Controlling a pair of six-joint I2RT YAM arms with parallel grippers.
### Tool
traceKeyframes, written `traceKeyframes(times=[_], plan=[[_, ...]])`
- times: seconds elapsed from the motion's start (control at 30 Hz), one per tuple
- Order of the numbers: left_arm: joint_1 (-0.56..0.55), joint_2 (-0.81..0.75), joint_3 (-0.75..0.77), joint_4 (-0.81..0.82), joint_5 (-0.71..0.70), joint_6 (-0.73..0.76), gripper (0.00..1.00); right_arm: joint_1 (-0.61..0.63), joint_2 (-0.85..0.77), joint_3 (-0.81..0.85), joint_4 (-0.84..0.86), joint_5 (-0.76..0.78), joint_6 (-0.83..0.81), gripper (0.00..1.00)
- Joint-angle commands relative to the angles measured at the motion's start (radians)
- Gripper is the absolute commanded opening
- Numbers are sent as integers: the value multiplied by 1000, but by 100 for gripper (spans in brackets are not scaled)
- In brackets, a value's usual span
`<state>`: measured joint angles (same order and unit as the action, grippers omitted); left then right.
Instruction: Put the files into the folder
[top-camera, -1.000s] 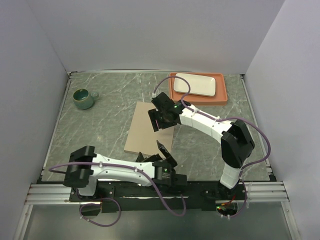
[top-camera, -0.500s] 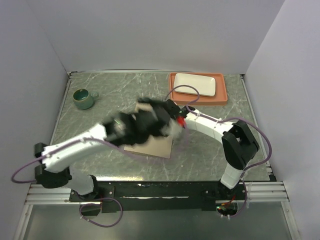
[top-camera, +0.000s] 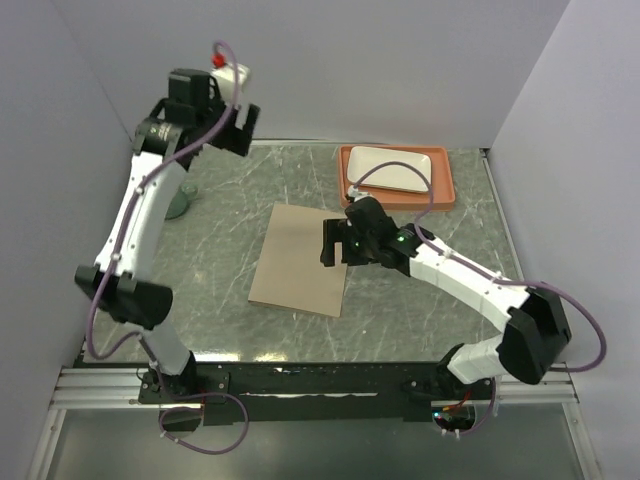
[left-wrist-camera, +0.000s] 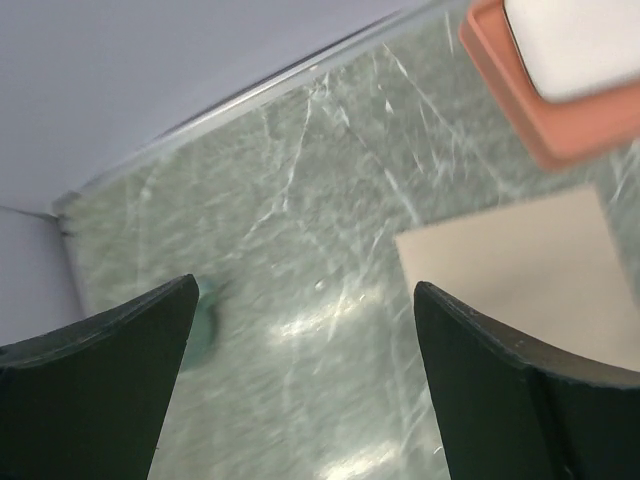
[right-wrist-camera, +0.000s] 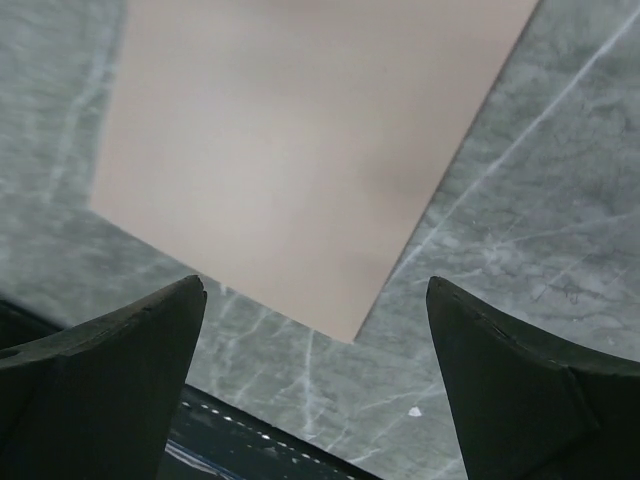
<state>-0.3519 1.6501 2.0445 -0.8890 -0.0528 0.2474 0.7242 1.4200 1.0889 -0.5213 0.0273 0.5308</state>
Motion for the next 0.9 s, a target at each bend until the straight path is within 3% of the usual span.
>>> traceKeyframes(times=[0.0,0.07,0.17,0.3,0.4,0.6,0.87], plan=[[178,114,157,14,297,-324,96,7,-90,-23,47,46,1,99],[227,117,123,102,338,-410,96,7,-116,-30,35,57,1,99],[280,25,-79,235,344,-438,96,14,-145,-52,24,63,9,99],[332,-182,-537,425,358,-407,96,30,-197,-107,36,94,17,99],[402,-292,-749,479,412,-390,96,43,-230,-142,53,103,12,99],[484,-387,-1007,485,540,-300,96,95,-314,-202,63,169,9,99],[484,-622,-1270,572,550,-258,96,113,-449,-297,40,192,58,99]])
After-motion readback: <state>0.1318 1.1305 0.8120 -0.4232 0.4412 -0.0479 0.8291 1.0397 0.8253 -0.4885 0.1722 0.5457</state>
